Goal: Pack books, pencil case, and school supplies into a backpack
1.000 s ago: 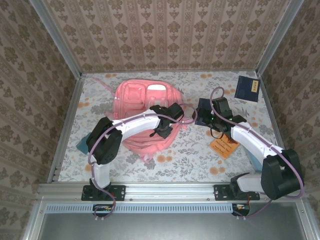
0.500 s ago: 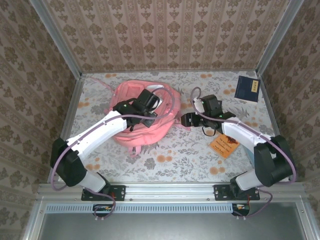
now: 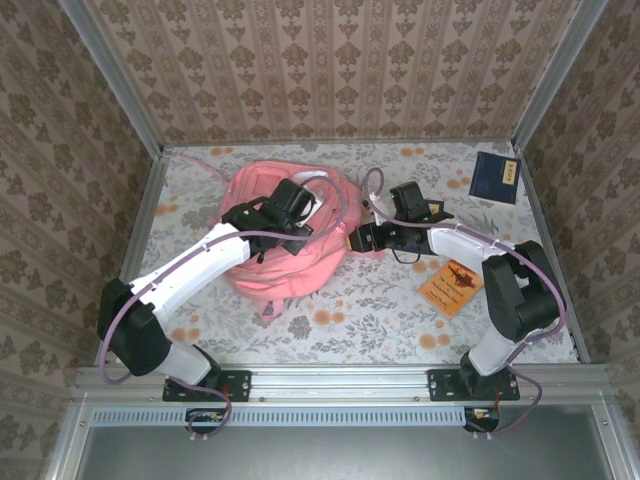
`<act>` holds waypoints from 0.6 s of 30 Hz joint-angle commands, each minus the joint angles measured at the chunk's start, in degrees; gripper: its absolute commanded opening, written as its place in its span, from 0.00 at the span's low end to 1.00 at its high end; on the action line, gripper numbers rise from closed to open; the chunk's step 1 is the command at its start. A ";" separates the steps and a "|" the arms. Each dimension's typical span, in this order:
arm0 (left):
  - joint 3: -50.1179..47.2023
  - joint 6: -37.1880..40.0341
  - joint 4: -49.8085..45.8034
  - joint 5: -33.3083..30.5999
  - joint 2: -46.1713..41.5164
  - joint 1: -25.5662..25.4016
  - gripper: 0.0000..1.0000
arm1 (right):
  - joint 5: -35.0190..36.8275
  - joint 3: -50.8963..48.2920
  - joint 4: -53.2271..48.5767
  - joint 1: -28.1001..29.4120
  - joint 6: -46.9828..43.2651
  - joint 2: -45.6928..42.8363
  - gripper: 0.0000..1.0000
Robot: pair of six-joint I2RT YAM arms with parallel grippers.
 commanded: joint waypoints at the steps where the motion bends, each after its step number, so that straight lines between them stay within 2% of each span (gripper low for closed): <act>1: 0.45 1.23 4.30 -2.18 -3.54 0.55 0.06 | -3.72 2.35 -1.85 0.23 -4.61 2.18 0.49; 5: -0.01 3.03 4.84 -3.15 -4.53 0.72 0.04 | -6.54 3.04 -3.40 0.24 -10.33 3.09 0.50; 12: -0.84 5.70 5.98 -2.33 -7.20 1.90 0.03 | -8.02 4.62 -3.21 0.45 -12.93 3.76 0.54; 18: -1.42 5.43 7.94 -0.99 -8.25 2.74 0.02 | -10.15 6.09 -4.04 1.34 -13.63 5.07 0.50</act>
